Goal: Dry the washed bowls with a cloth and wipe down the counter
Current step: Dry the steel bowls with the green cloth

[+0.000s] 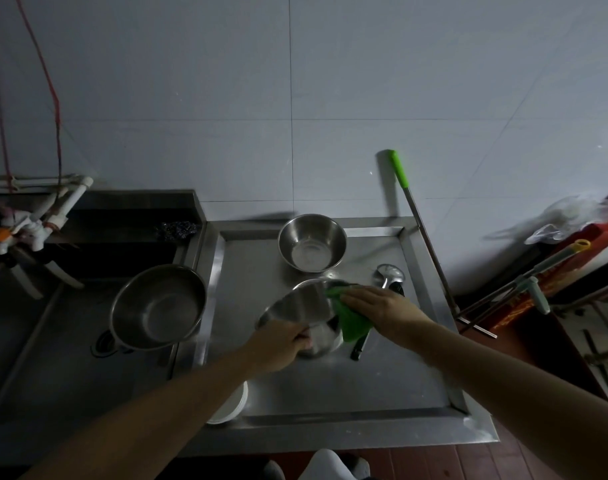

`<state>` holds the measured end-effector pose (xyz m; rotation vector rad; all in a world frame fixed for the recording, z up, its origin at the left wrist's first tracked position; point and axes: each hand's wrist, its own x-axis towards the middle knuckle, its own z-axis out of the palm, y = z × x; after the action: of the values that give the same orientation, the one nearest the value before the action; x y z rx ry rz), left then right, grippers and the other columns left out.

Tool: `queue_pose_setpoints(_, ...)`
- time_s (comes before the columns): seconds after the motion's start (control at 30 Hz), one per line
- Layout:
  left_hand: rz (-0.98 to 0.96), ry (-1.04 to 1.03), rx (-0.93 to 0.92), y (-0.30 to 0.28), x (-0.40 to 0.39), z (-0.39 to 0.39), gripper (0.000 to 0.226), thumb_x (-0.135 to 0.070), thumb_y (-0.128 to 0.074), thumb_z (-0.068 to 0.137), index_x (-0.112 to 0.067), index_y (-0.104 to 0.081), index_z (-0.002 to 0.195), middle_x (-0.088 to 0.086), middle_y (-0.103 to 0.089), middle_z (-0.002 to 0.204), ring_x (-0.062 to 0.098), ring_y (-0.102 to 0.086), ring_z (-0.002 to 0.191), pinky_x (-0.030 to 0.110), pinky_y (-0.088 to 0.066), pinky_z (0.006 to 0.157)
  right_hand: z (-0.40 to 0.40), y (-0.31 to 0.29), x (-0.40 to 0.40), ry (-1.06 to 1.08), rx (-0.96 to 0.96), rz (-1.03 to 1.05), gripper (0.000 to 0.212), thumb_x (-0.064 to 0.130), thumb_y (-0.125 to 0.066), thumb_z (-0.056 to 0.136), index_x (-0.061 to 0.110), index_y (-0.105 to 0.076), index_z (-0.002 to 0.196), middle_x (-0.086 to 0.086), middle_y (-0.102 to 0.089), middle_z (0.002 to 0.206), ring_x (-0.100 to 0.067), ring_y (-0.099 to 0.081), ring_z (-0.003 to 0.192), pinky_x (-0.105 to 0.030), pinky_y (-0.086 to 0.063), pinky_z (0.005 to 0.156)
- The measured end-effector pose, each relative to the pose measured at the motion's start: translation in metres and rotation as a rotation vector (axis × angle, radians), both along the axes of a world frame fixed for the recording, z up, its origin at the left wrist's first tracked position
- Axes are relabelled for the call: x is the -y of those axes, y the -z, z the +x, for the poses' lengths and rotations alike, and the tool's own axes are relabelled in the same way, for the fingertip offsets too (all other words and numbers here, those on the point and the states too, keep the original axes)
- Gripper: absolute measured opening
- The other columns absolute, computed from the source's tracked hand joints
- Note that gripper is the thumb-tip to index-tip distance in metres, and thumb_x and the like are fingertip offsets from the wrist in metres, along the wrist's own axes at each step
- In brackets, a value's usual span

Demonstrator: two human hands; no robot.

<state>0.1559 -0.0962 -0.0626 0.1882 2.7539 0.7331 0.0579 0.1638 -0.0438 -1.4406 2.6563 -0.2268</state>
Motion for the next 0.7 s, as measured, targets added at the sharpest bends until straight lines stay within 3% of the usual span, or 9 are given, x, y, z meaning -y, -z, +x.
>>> queue_pose_setpoints(0.1,0.284,-0.250,0.137,-0.004,-0.002,-0.004,0.025,-0.034,-0.064,0.090,-0.012,-0.068,0.100,0.006,-0.071,0.095,0.021,-0.064,0.088,0.029,-0.044,0.075,-0.002,-0.002,0.001,0.115,0.066,-0.016,0.087,0.004,-0.075,0.081,0.027,-0.034,0.154,-0.003,-0.037,0.158,-0.032,-0.050,0.132,-0.045,-0.054,0.098)
queue_pose_setpoints(0.23,0.682,-0.514,0.253,0.001,-0.010,-0.006,0.046,-0.047,-0.067,0.076,-0.013,-0.070,0.108,0.006,-0.076,0.102,0.026,-0.071,0.098,0.049,-0.055,0.092,0.011,0.012,0.014,0.204,0.257,-0.089,0.088,0.007,-0.072,0.085,0.030,-0.026,0.156,-0.006,-0.021,0.163,-0.037,-0.042,0.138,-0.043,-0.047,0.106)
queue_pose_setpoints(0.33,0.897,-0.644,0.288,-0.001,-0.024,-0.007,0.036,-0.030,-0.072,0.083,-0.011,-0.071,0.113,0.008,-0.076,0.106,0.027,-0.070,0.105,0.049,-0.054,0.098,0.026,0.017,0.029,0.251,0.381,-0.213,0.085,0.041,-0.063,0.085,0.030,-0.020,0.157,-0.006,0.000,0.167,-0.037,-0.001,0.153,-0.056,-0.029,0.117)
queue_pose_setpoints(0.4,1.029,-0.707,0.317,-0.003,-0.032,-0.007,0.028,-0.016,-0.064,0.094,-0.006,-0.069,0.119,0.012,-0.076,0.107,0.030,-0.070,0.106,0.047,-0.054,0.098,0.033,0.013,0.036,0.266,0.358,-0.111,0.093,0.066,-0.048,0.083,0.036,-0.004,0.159,0.004,0.022,0.165,-0.027,0.026,0.149,-0.054,-0.011,0.119)
queue_pose_setpoints(0.47,1.141,-0.797,0.350,-0.006,-0.038,-0.007,0.026,-0.013,-0.053,0.101,-0.008,-0.067,0.122,0.013,-0.075,0.109,0.029,-0.070,0.105,0.045,-0.056,0.095,0.041,0.004,0.041,0.212,0.301,0.017,0.098,0.076,-0.043,0.086,0.037,0.011,0.157,0.008,0.035,0.160,-0.022,0.040,0.142,-0.051,0.003,0.117)
queue_pose_setpoints(0.57,1.175,-0.989,0.410,-0.016,-0.044,-0.008,0.035,-0.037,-0.043,0.106,-0.013,-0.067,0.116,0.014,-0.074,0.107,0.030,-0.071,0.101,0.042,-0.059,0.088,0.051,-0.005,0.048,0.170,0.265,0.084,0.088,0.078,-0.029,0.091,0.035,0.008,0.158,0.005,0.032,0.160,-0.022,0.040,0.142,-0.048,0.014,0.117)
queue_pose_setpoints(0.63,1.032,-1.078,0.437,-0.020,-0.047,-0.012,0.050,-0.054,-0.035,0.104,-0.014,-0.066,0.104,0.013,-0.071,0.099,0.028,-0.068,0.091,0.038,-0.057,0.078,0.055,-0.003,0.051,0.229,0.281,-0.009,0.072,0.070,-0.018,0.097,0.033,-0.008,0.159,0.005,0.016,0.165,-0.021,0.031,0.147,-0.046,0.008,0.121)
queue_pose_setpoints(0.7,0.900,-1.112,0.426,-0.022,-0.048,-0.015,0.056,-0.059,-0.030,0.103,-0.015,-0.064,0.099,0.011,-0.067,0.094,0.026,-0.065,0.088,0.036,-0.053,0.077,0.061,0.005,0.052,0.277,0.180,-0.136,0.060,0.055,-0.016,0.103,0.028,-0.028,0.155,0.001,-0.010,0.166,-0.024,0.013,0.152,-0.047,-0.005,0.123)
